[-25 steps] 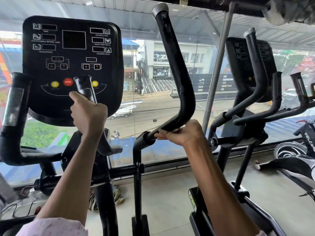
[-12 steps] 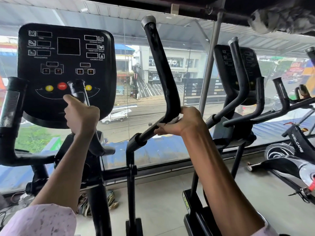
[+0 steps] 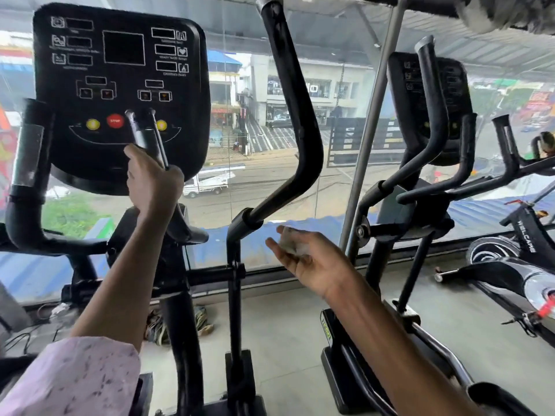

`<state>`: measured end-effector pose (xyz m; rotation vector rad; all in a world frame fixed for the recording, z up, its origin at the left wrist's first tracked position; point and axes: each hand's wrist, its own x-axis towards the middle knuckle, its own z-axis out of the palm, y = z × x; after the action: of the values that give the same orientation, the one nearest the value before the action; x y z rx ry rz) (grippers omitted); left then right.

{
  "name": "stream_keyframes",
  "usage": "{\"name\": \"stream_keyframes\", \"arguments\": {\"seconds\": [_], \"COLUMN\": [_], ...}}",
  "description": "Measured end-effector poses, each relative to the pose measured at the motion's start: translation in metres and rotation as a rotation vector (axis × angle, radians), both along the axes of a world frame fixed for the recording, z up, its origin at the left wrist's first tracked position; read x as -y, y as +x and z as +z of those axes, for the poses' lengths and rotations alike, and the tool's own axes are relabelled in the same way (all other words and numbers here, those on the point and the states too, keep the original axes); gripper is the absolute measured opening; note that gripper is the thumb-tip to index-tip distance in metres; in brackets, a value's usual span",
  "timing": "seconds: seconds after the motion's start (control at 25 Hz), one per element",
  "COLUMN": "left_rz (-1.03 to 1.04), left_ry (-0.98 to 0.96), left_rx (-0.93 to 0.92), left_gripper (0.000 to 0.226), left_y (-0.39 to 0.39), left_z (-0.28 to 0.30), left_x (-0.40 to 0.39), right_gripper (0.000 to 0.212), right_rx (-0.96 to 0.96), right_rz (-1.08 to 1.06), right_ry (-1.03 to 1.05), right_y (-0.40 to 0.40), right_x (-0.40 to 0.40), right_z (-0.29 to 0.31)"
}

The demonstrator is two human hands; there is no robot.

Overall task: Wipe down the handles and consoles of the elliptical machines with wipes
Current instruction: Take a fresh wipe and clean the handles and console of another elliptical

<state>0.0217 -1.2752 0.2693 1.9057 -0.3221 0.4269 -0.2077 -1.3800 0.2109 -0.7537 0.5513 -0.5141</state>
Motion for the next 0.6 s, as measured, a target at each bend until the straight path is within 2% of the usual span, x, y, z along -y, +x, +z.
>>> {"name": "stream_keyframes", "arguments": {"seconds": [0.12, 0.2, 0.28, 0.32, 0.4, 0.48, 0.6], "left_rz": [0.127, 0.080, -0.066, -0.156, -0.294, -0.342, -0.302], "left_ry": [0.051, -0.035, -0.032, -0.010, -0.031, -0.105, -0.155], "left_rx": [0.150, 0.126, -0.098, -0.241, -0.480, -0.589, -0.659], "left_gripper": [0.050, 0.036, 0.014, 0.007, 0.013, 0.019, 0.014], "left_y": [-0.035, -0.073, -0.098, -0.107, -0.119, -0.131, -0.144], "left_z": [-0.076, -0.138, -0.203, -0.228, -0.265, -0.281, -0.290], "left_x": [-0.013, -0.028, -0.046, -0.056, -0.077, -0.096, -0.117], "right_gripper": [0.013, 0.009, 0.003, 0.007, 0.016, 0.008, 0.023], "right_rx": [-0.167, -0.304, -0.452, -0.500, -0.533, -0.487, -0.377], "right_rz": [0.086, 0.172, 0.209, 0.233, 0.317, 0.415, 0.575], "right_ry": [-0.208, -0.417, -0.624, -0.716, -0.866, -0.906, -0.858], "right_y": [0.012, 0.021, 0.032, 0.037, 0.047, 0.050, 0.048], "right_x": [-0.010, -0.019, -0.030, -0.038, -0.055, -0.072, -0.089], "right_z": [-0.053, -0.088, -0.125, -0.143, -0.177, -0.202, -0.218]}}
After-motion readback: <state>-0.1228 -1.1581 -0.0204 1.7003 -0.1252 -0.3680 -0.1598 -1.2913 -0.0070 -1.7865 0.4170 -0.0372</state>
